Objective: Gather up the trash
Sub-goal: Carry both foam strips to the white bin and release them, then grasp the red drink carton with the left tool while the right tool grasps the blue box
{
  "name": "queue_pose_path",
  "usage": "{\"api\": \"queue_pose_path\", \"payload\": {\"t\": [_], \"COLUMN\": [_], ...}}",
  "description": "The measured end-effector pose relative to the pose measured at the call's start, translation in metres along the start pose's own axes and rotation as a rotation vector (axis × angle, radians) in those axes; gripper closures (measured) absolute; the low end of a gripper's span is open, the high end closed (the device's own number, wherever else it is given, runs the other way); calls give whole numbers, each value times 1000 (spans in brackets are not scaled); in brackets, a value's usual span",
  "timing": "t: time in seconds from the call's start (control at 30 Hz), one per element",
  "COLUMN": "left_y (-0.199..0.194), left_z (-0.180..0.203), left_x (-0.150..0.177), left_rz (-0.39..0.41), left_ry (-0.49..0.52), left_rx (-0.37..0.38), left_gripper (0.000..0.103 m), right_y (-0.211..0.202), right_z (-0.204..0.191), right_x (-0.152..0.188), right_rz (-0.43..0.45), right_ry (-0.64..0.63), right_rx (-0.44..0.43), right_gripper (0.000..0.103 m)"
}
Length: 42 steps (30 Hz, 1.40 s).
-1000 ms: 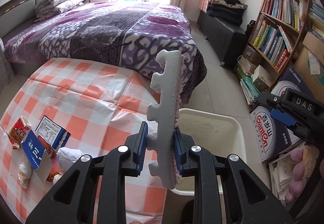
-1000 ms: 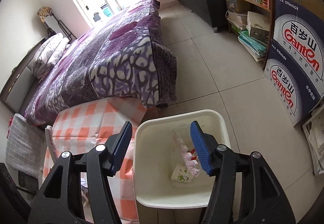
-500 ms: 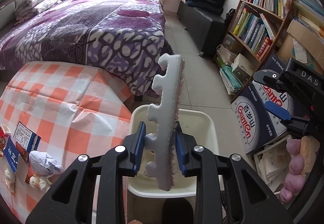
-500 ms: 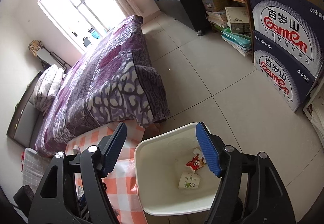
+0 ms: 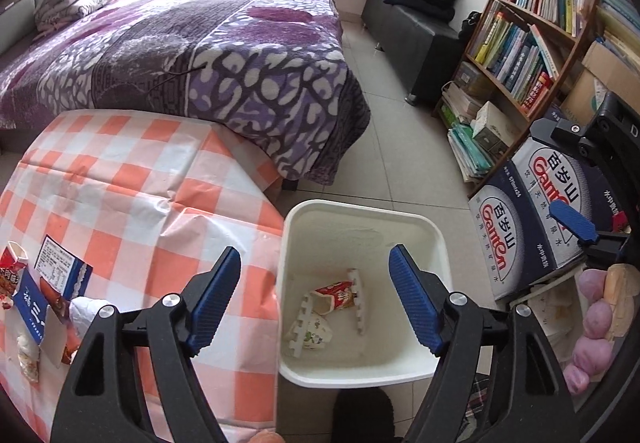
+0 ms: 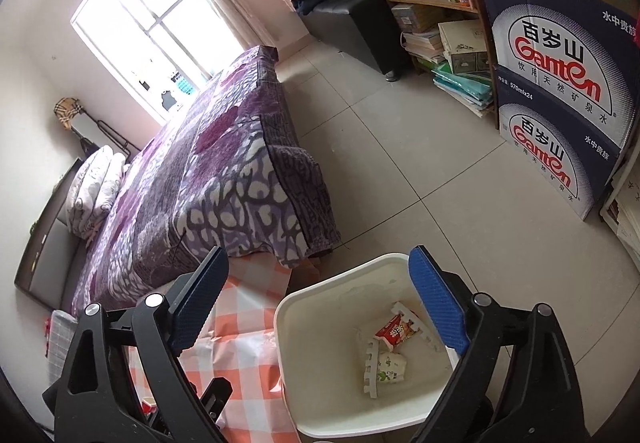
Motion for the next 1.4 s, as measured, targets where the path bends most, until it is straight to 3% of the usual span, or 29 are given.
{"api": "queue_pose_path", "payload": {"t": [0.5,0.8,1.0,1.17,1.4], "left_y": [-28,-42,-43,-32,-15], "left_z": [-168,-263,-322,-356,-401], "left_x": [16,24,31,43,58], "left_rz": [-44,-122,-244,-367,-458], "left_ry": [-98,-80,-118,-86,-126], "left_rx": [-311,-479,-476,-456,-418], "left_gripper": [21,21,21,21,21], "right_y": [41,56,62,64,63], "right_z": [-105,-163,-208,-248,-288], "right_x": [81,135,179,227,293], "right_rz": [-146,-212,-249,-331,-472], "right_ry": [-298,-495,-679,-867,-1102], "right_rx": [42,17,-46,-185,-367], "right_gripper": [12,12,12,12,8]}}
Point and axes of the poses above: each gripper's, at about its wrist camera, not at the fingertips, and y roughly the way its jaws point, z to its right, x to its underside, the point moved 3 cm from there along y, roughly the way its jaws point, and after that the axes turned 4 degrees about x, right-handed, at the moved point
